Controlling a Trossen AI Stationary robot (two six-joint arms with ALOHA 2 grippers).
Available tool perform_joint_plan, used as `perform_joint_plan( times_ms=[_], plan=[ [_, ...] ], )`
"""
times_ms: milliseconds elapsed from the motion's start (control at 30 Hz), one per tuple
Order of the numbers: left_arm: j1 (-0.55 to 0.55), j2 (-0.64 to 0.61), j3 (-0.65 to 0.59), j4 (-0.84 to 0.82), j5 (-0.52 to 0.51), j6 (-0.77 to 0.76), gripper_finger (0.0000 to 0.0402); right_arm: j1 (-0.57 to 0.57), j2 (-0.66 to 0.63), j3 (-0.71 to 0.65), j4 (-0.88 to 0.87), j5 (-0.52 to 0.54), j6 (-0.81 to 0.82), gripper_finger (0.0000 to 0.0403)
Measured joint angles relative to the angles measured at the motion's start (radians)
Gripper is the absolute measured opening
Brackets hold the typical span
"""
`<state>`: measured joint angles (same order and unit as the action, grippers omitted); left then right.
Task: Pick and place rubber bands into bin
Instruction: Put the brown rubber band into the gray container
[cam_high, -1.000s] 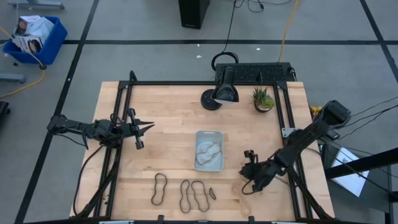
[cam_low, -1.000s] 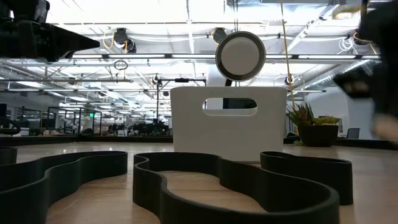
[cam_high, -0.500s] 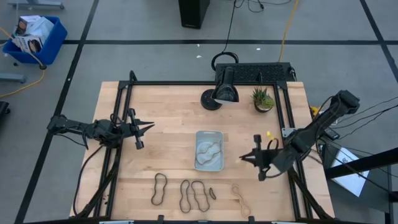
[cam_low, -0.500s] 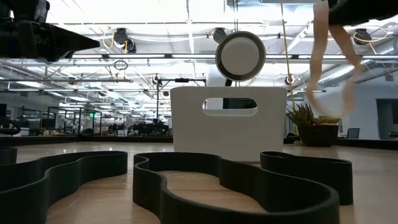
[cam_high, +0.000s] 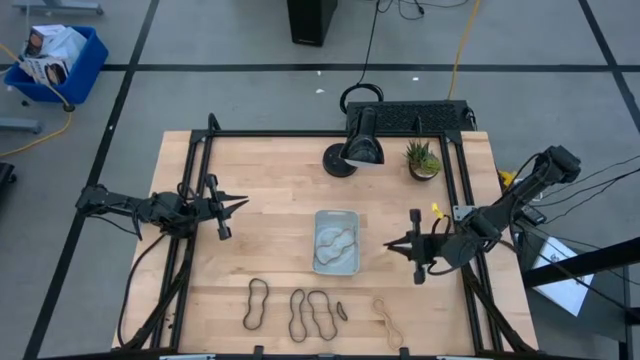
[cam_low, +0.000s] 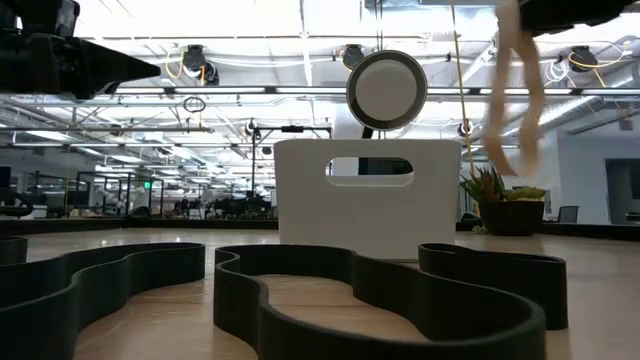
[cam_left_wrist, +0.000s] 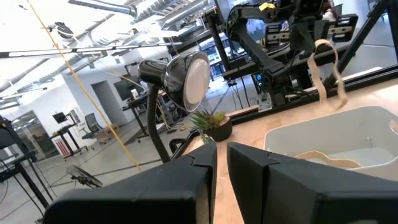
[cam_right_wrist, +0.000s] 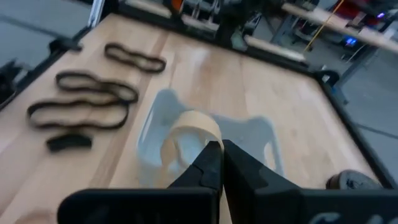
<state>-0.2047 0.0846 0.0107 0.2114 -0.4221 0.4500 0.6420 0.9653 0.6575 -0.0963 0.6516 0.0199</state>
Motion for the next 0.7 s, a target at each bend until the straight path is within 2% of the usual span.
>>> perform_joint_plan(
  times_ms=[67, 200, 333, 500, 700],
  plan=[
    [0.0, 0.0, 0.0, 0.001, 0.0, 0.0, 0.0047, -0.03, 0.032, 0.0, 0.094, -0.029, -0.053, 0.0],
    [0.0, 0.0, 0.0, 0.001, 0.0, 0.0, 0.0047, -0.105, 0.111, 0.001, 0.289, -0.154, -0.194, 0.0],
    [0.0, 0.0, 0.0, 0.002, 0.0, 0.0, 0.0047, -0.182, 0.163, 0.001, 0.429, -0.205, -0.29, 0.0],
    [0.0, 0.0, 0.0, 0.002, -0.007, 0.0, 0.0047, -0.271, 0.212, 0.002, 0.496, -0.219, -0.32, 0.0],
    [0.0, 0.0, 0.0, 0.002, -0.053, -0.001, 0.0047, -0.364, 0.312, 0.002, 0.587, -0.345, -0.313, 0.0]
  ],
)
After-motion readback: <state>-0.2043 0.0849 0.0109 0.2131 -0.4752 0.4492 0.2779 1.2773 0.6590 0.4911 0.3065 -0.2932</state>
